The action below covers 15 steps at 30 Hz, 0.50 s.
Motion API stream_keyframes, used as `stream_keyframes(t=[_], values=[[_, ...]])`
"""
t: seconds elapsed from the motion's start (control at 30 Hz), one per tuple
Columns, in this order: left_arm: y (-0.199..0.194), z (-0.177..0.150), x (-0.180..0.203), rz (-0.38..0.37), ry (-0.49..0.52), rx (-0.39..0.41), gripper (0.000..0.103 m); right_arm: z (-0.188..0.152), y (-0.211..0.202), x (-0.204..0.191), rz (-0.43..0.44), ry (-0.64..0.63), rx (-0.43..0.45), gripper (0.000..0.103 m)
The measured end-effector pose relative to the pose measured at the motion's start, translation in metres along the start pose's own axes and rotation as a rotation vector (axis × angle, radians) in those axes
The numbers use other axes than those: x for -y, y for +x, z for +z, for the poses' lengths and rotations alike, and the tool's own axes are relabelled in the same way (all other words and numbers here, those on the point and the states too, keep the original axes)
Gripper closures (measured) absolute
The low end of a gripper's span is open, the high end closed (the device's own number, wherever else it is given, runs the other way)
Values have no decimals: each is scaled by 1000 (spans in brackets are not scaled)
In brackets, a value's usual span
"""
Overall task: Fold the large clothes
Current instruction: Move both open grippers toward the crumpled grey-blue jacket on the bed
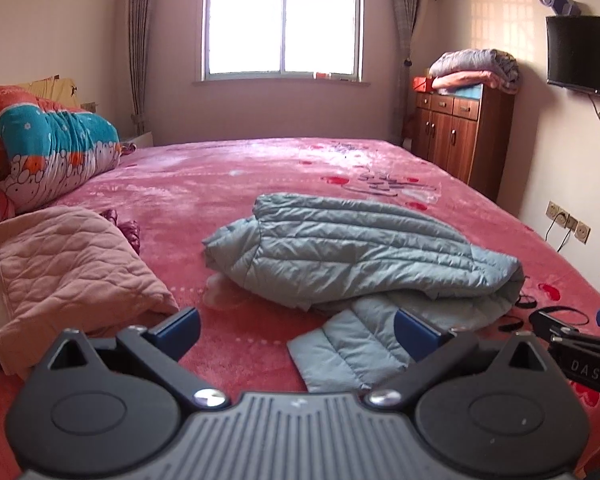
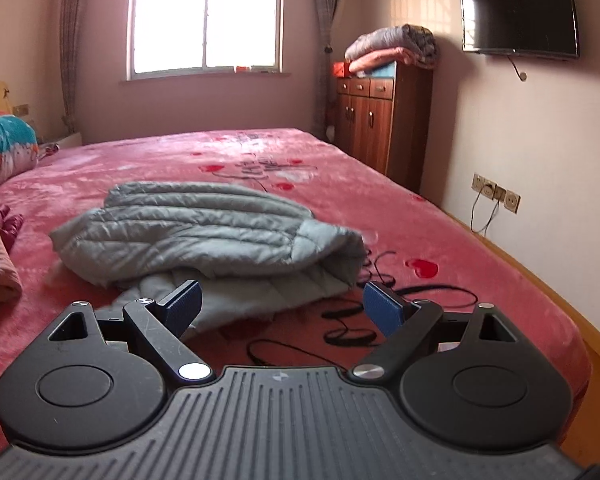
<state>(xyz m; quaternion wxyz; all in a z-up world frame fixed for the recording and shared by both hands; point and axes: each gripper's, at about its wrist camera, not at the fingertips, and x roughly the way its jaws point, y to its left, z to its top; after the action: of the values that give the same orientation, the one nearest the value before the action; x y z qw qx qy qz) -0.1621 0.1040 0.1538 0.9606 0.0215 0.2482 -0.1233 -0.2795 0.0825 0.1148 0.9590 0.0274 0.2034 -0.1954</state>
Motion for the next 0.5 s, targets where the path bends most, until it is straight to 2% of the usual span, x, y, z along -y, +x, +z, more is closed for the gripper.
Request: stream_keyframes(t=[0.23, 0.5], values=[[16, -7, 8, 5, 12, -35, 1, -12, 21, 10, 0, 35, -29, 0], [34, -15, 20, 2, 26, -62, 1, -19, 23, 11, 19, 21, -18, 0]])
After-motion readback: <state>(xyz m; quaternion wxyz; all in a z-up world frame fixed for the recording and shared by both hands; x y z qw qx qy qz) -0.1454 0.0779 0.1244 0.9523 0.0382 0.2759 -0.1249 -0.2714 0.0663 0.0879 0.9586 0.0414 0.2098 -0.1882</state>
